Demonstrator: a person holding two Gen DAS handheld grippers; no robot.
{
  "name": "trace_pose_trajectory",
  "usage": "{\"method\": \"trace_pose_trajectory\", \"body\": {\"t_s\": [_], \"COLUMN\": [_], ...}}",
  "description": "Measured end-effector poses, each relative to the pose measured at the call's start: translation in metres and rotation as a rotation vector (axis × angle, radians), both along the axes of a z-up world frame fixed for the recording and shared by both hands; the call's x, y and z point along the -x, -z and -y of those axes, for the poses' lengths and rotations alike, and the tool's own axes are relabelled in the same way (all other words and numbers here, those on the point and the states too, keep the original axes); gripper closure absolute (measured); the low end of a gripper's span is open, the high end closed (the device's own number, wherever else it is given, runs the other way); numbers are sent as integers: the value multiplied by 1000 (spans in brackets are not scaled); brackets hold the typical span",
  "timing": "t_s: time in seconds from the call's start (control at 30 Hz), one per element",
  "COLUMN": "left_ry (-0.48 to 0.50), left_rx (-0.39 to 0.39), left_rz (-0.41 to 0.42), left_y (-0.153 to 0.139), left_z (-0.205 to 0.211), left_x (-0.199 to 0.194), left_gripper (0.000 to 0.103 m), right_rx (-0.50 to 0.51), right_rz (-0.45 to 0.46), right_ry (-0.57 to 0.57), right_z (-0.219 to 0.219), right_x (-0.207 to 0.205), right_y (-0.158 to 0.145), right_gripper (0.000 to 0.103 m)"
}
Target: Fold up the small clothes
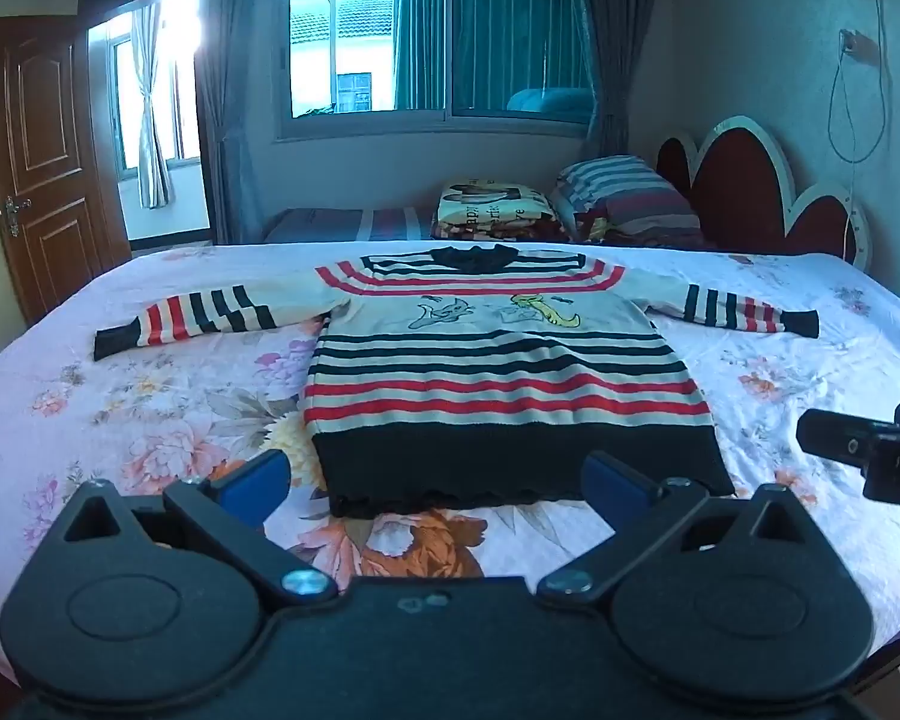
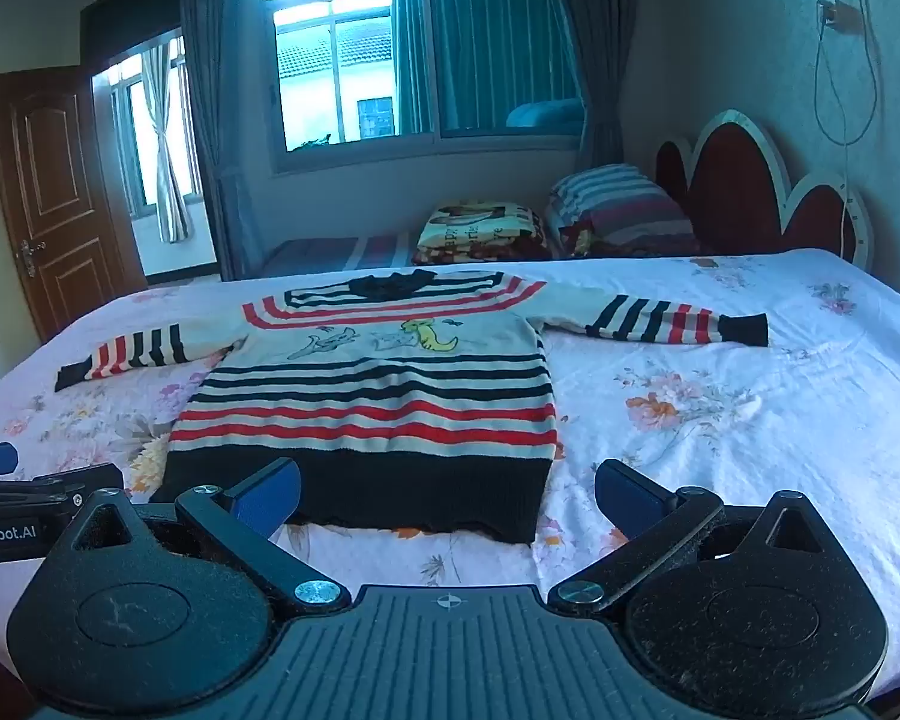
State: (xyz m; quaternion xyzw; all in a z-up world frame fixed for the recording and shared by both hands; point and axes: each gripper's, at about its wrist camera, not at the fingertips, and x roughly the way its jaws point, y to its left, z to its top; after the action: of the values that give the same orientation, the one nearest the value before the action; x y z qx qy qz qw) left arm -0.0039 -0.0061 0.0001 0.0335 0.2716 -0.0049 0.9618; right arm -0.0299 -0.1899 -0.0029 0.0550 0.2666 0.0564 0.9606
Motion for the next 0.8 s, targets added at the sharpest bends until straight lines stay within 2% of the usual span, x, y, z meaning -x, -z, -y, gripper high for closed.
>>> {"method": "trace_pose_trajectory", "body": {"t_s": [0.07,0.27,0.8], "left_ry": [-16,-19,-16], "left_rx": [17,32,44], "left_rz": [-5,-37,-28], "left_y": [8,4,2], "left_z": [-1,0,-1], "left_x": [5,-5,-3], "left_gripper": [1,1,1], "right_rx": [17,11,7], "right_rz": [-4,5,6], "right_ry": [2,7,-1], "right_z": [-1,-2,-4], "right_x": [-1,-1,3], "right_y": [0,1,-1], "right_gripper": [0,0,0]}}
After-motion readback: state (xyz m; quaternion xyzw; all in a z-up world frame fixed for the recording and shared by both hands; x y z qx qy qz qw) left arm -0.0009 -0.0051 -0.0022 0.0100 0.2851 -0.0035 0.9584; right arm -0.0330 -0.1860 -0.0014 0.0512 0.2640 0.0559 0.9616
